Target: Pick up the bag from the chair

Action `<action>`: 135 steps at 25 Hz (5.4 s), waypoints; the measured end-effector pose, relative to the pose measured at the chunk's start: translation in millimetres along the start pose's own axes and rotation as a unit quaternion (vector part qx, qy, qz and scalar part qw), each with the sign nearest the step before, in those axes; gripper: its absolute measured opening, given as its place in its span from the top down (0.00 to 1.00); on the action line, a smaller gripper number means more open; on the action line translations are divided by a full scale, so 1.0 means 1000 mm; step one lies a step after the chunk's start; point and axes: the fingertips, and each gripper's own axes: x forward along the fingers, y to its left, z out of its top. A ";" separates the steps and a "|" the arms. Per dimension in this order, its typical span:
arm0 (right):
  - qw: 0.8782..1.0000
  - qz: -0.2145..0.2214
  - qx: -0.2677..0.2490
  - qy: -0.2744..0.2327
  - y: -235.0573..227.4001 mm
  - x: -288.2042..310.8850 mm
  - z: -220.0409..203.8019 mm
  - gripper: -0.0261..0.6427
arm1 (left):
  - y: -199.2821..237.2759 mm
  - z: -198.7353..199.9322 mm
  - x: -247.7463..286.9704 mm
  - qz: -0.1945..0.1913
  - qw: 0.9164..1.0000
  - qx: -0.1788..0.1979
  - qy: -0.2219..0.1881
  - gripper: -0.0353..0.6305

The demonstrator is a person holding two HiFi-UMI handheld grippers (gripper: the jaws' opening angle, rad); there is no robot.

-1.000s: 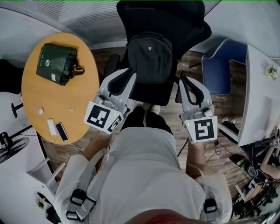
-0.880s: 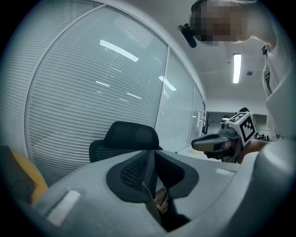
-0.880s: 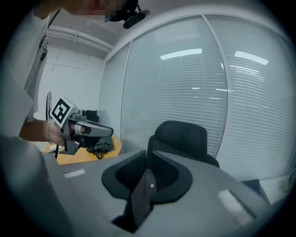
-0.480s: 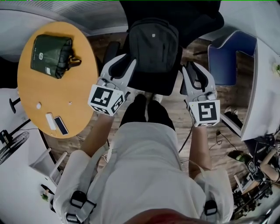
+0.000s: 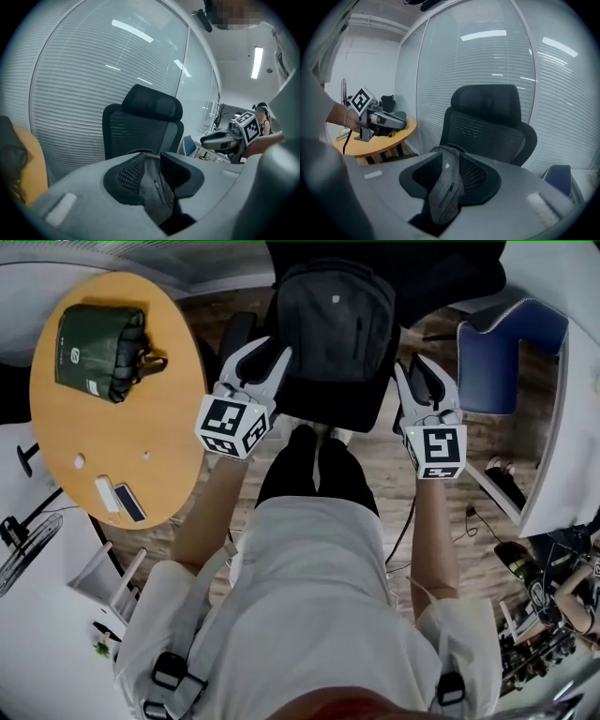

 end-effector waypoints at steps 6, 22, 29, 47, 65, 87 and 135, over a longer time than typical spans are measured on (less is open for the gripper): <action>1.000 -0.005 0.002 0.025 -0.010 0.033 -0.034 0.76 | 0.027 -0.044 0.028 0.012 0.999 -0.005 0.032 0.76; 0.998 -0.014 0.006 0.069 -0.039 0.108 -0.113 0.72 | 0.089 -0.122 0.083 0.048 0.995 -0.050 0.073 0.68; 0.996 -0.024 0.007 0.088 -0.050 0.133 -0.140 0.72 | 0.115 -0.153 0.107 0.057 0.991 -0.069 0.095 0.66; 0.991 -0.039 0.031 0.121 -0.067 0.192 -0.188 0.75 | 0.151 -0.194 0.164 0.068 0.985 -0.097 0.126 0.65; 0.989 -0.036 0.054 0.133 -0.053 0.157 -0.176 0.89 | 0.116 -0.179 0.132 0.054 0.988 -0.097 0.105 0.85; 0.994 -0.060 0.054 0.073 -0.054 0.095 -0.102 0.89 | 0.083 -0.093 0.090 0.032 0.996 -0.063 0.054 0.87; 0.995 -0.083 0.045 -0.013 -0.036 -0.088 0.058 0.90 | -0.041 0.078 -0.054 0.014 0.999 -0.021 -0.036 0.87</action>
